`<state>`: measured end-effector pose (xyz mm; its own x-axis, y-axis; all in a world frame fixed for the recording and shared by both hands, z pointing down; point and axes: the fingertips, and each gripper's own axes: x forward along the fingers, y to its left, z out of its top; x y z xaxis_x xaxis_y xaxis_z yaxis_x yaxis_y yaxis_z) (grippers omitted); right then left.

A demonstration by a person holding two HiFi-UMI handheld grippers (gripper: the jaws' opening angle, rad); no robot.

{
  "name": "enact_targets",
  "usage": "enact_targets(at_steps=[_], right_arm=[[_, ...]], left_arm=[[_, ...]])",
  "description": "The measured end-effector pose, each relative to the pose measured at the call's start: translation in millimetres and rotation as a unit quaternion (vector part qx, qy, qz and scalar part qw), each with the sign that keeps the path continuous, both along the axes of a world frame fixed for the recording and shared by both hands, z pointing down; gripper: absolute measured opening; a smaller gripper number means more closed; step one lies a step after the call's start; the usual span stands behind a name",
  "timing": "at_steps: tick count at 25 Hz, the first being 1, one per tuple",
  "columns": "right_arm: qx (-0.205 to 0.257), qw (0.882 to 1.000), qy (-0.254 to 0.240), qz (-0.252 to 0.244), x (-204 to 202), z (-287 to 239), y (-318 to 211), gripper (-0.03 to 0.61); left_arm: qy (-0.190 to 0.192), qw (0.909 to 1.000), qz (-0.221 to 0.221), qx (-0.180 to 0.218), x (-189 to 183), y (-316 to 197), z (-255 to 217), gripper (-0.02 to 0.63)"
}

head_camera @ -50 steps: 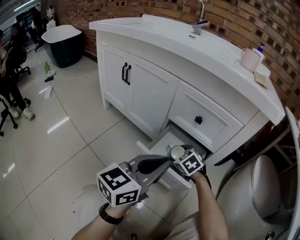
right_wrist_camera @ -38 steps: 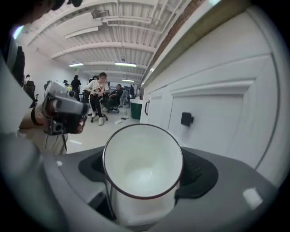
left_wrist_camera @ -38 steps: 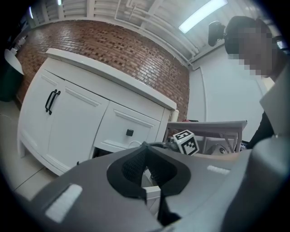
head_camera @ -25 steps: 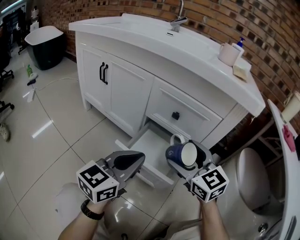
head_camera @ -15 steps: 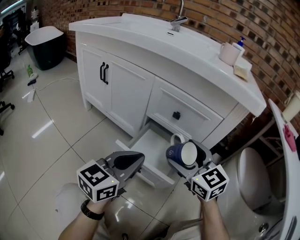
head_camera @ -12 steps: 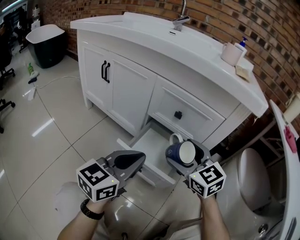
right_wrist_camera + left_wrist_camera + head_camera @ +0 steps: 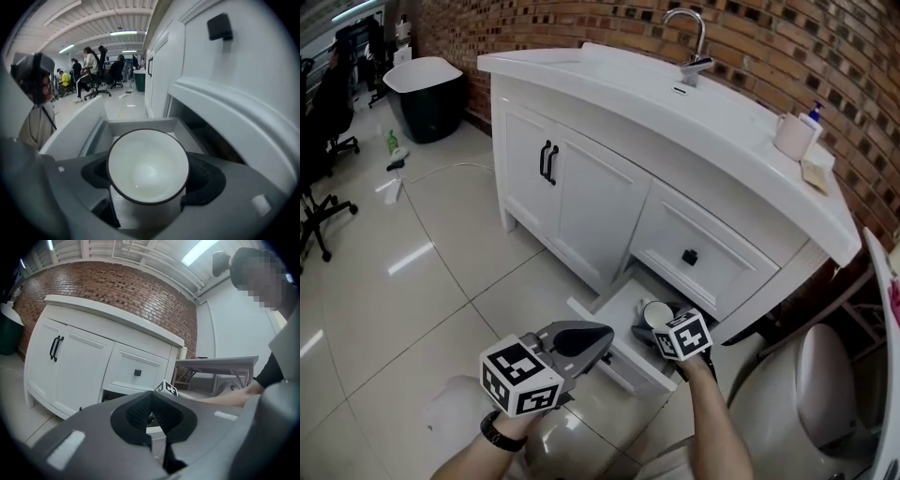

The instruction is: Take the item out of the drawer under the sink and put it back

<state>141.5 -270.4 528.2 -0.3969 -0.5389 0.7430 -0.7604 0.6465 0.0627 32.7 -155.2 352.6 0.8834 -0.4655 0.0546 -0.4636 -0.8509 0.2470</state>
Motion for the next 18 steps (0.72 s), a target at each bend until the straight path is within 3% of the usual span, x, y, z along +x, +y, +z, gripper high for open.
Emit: enact_targets(at_steps=[5, 8, 11, 14, 16, 18], right_arm=[[-0.002, 0.999, 0.045, -0.022, -10.2, 22.9, -1.7, 0.423], [0.013, 1.0, 0.005, -0.02, -11.2, 9.9, -3.3, 0.462], [0.072, 0.996, -0.046, -0.007, -4.6, -40.5, 1.2, 0.483], [0.167, 0.975, -0.148, 0.005, 0.6, -116.9, 26.3, 0.458], [0.239, 0.948, -0.21, 0.006, 3.6, -166.4, 53.8, 0.292], [0.293, 0.926, -0.236, 0.011, 10.2, -200.7, 83.4, 0.191]], left_arm=[[0.003, 1.0, -0.007, -0.003, -11.2, -1.6, 0.0, 0.012], [0.011, 0.9999, -0.008, -0.003, -15.5, -4.6, -2.6, 0.012], [0.026, 0.9996, -0.007, -0.008, -16.2, -4.5, -5.4, 0.012], [0.029, 0.9996, -0.001, -0.008, -12.5, -3.5, -4.4, 0.012], [0.021, 0.9997, 0.007, -0.004, -7.6, -2.5, -2.9, 0.012], [0.012, 0.9998, 0.018, 0.001, -1.8, 0.5, -1.5, 0.012]])
